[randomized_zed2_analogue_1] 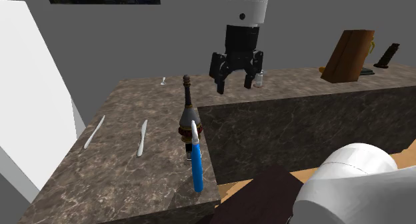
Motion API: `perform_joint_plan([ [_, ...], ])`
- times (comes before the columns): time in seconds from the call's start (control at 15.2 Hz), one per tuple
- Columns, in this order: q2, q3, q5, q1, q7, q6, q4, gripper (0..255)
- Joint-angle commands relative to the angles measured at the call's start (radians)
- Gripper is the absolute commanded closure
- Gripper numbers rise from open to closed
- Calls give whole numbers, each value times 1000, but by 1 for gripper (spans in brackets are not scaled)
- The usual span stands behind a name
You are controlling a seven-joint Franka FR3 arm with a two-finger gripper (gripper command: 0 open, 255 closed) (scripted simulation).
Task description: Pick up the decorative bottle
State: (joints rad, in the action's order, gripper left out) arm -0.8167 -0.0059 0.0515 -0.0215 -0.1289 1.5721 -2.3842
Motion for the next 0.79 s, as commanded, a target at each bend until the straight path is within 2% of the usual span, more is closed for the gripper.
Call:
perform_joint_plan([
  [0.0,0,0,0,0,0,0,0,0],
  [0.33,253,2,6,3,-16,27,171,0],
  [0.73,547,0,11,6,-36,7,420,0],
])
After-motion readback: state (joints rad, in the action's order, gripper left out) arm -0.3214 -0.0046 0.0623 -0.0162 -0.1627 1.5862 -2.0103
